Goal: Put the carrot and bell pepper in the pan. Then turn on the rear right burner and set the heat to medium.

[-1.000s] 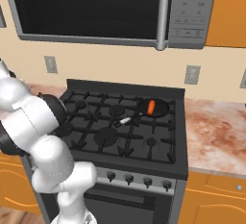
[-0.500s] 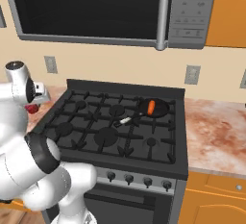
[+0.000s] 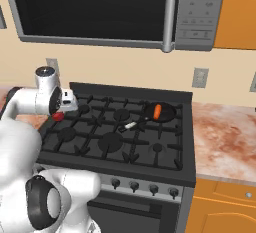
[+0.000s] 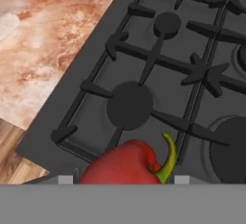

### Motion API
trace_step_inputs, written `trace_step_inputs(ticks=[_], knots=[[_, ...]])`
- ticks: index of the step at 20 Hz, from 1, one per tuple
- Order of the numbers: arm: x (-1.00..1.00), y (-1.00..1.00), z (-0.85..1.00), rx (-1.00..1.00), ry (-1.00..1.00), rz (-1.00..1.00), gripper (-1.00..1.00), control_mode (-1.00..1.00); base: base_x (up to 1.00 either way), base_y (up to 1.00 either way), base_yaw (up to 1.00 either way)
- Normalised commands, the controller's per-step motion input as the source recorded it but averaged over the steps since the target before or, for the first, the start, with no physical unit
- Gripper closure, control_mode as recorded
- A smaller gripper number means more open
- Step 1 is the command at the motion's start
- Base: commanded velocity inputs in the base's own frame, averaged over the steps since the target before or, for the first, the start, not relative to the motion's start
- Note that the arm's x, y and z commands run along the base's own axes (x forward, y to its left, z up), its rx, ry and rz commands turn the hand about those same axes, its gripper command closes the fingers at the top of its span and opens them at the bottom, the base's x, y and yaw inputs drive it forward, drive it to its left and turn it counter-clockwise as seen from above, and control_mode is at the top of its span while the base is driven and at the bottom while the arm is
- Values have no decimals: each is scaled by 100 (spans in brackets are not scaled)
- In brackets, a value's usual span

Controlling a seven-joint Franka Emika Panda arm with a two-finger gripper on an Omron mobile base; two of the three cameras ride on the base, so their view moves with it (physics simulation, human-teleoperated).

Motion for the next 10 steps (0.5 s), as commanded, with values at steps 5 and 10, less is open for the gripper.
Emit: trace_step_inputs(ticks=[5, 10], knots=[[1, -99, 0, 0, 5, -11, 100, -100, 0, 0, 0], [13, -90, 6, 0, 6, -16, 100, -100, 0, 0, 0]])
